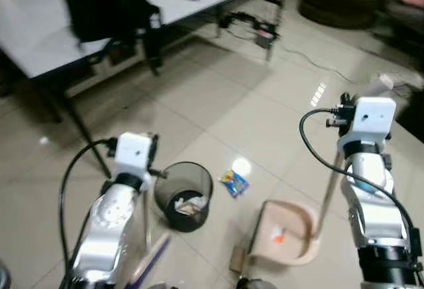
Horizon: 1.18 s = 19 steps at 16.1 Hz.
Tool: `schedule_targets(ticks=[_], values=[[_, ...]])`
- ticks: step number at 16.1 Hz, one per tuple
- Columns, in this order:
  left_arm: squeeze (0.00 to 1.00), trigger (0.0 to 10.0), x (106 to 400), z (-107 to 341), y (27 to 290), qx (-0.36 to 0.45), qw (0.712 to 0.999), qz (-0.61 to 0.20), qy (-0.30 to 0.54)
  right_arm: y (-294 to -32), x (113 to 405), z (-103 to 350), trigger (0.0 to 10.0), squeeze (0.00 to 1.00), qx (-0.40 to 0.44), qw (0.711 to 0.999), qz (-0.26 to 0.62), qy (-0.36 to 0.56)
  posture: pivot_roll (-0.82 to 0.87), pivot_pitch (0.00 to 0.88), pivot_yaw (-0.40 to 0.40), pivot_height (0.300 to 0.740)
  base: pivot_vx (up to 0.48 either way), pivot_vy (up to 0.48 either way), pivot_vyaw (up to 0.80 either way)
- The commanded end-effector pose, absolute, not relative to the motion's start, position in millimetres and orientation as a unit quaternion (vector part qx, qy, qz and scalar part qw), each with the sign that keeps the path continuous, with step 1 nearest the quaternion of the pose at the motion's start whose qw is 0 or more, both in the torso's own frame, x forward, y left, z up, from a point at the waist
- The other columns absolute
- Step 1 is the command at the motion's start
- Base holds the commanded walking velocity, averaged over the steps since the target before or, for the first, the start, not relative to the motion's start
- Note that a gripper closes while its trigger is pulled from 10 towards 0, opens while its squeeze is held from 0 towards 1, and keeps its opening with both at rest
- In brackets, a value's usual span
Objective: Sweep floor
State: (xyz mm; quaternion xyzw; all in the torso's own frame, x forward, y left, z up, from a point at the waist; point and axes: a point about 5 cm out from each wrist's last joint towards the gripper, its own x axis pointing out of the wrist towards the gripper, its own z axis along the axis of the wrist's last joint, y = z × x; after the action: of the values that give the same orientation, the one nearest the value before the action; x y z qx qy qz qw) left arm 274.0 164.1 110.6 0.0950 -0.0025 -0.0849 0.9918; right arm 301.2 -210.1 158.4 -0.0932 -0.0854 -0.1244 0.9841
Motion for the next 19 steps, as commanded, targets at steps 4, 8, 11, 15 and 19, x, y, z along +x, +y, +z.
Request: schedule_targets(ticks=[4,8,11,15,19], values=[[0.0,10.0,277,112,156,0.091,0.991,-0.1,-0.018,-207,297,157,10.0,0.0,-0.095,0.983,-0.136,-0.081,-0.01,0.047,0.005,0.74,0.157,0.0,-0.8],[0.0,10.0,278,111,157,0.086,0.992,-0.092,-0.022,-203,296,153,10.0,0.0,-0.088,0.985,-0.129,-0.074,-0.01,0.05,0.005,0.74,0.362,0.0,-0.8],[0.0,10.0,278,111,158,0.084,0.992,-0.087,-0.024,-195,296,149,10.0,0.0,-0.084,0.989,-0.107,-0.064,-0.01,0.053,0.003,0.74,0.369,0.0,-0.53],[0.0,10.0,274,108,162,0.09,0.993,-0.072,-0.024,-183,295,136,10.0,0.0,-0.063,0.995,-0.07,-0.04,0.0,0.062,-0.002,0.74,0.165,0.0,0.0],[0.0,10.0,269,105,164,0.098,0.992,-0.079,-0.016,-180,292,132,10.0,0.0,-0.052,0.996,-0.064,-0.037,0.0,0.071,-0.003,0.74,0.0,0.0,0.0]])
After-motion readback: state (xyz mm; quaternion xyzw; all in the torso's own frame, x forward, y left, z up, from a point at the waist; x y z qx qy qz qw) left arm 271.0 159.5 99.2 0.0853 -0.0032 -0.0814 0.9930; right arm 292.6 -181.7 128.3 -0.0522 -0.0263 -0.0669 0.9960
